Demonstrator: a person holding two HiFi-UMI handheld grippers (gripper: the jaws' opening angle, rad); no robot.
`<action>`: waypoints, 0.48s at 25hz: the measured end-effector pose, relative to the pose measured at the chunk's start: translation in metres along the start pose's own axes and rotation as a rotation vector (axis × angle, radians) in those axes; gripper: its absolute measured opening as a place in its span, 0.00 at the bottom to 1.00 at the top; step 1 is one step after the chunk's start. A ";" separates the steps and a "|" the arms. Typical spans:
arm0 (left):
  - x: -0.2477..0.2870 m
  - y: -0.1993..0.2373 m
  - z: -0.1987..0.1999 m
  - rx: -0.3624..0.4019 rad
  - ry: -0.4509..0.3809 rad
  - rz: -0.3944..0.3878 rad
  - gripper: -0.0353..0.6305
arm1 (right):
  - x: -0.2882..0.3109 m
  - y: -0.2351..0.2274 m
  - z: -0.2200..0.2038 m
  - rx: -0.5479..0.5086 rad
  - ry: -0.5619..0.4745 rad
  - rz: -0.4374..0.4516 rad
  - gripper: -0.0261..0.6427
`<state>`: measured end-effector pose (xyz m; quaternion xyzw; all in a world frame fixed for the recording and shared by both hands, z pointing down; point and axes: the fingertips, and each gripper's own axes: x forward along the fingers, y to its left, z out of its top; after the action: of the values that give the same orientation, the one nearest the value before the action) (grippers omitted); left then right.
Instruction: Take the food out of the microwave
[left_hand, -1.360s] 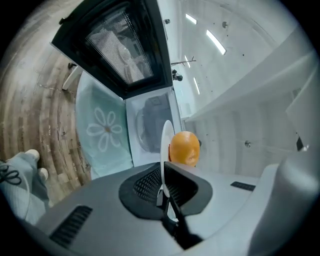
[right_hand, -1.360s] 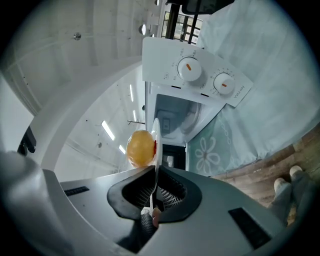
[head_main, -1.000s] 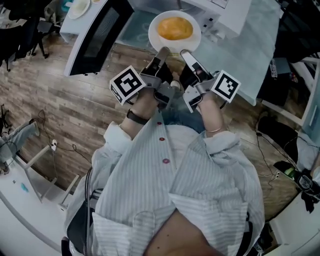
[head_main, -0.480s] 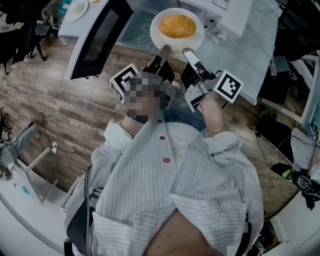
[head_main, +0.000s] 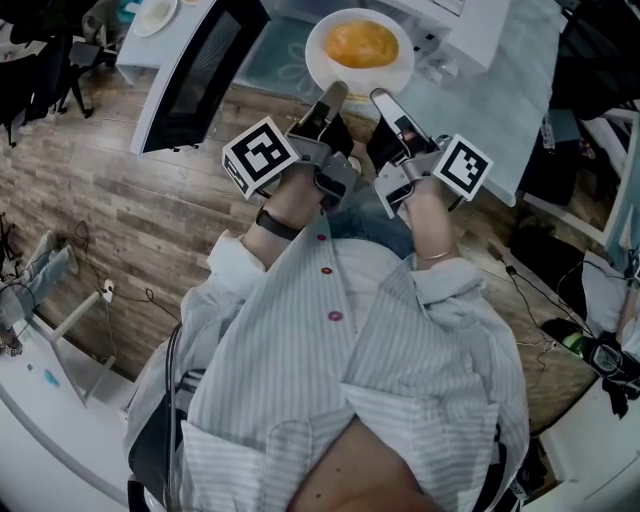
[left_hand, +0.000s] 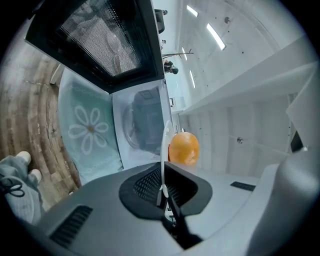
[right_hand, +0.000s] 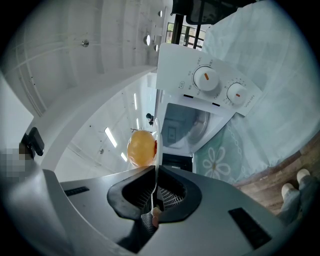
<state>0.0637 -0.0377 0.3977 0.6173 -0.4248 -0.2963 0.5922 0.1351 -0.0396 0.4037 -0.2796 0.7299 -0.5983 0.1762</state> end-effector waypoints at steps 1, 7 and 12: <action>0.002 0.001 0.002 -0.001 0.001 0.001 0.08 | 0.003 0.000 0.001 0.001 0.001 -0.002 0.10; 0.005 0.000 0.003 -0.004 0.000 -0.001 0.08 | 0.004 0.000 0.004 0.000 0.001 -0.004 0.10; 0.013 0.002 0.007 -0.022 -0.004 -0.003 0.08 | 0.009 -0.003 0.012 -0.006 0.003 -0.017 0.10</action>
<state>0.0636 -0.0525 0.4007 0.6110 -0.4215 -0.3030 0.5977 0.1356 -0.0546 0.4043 -0.2857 0.7295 -0.5980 0.1691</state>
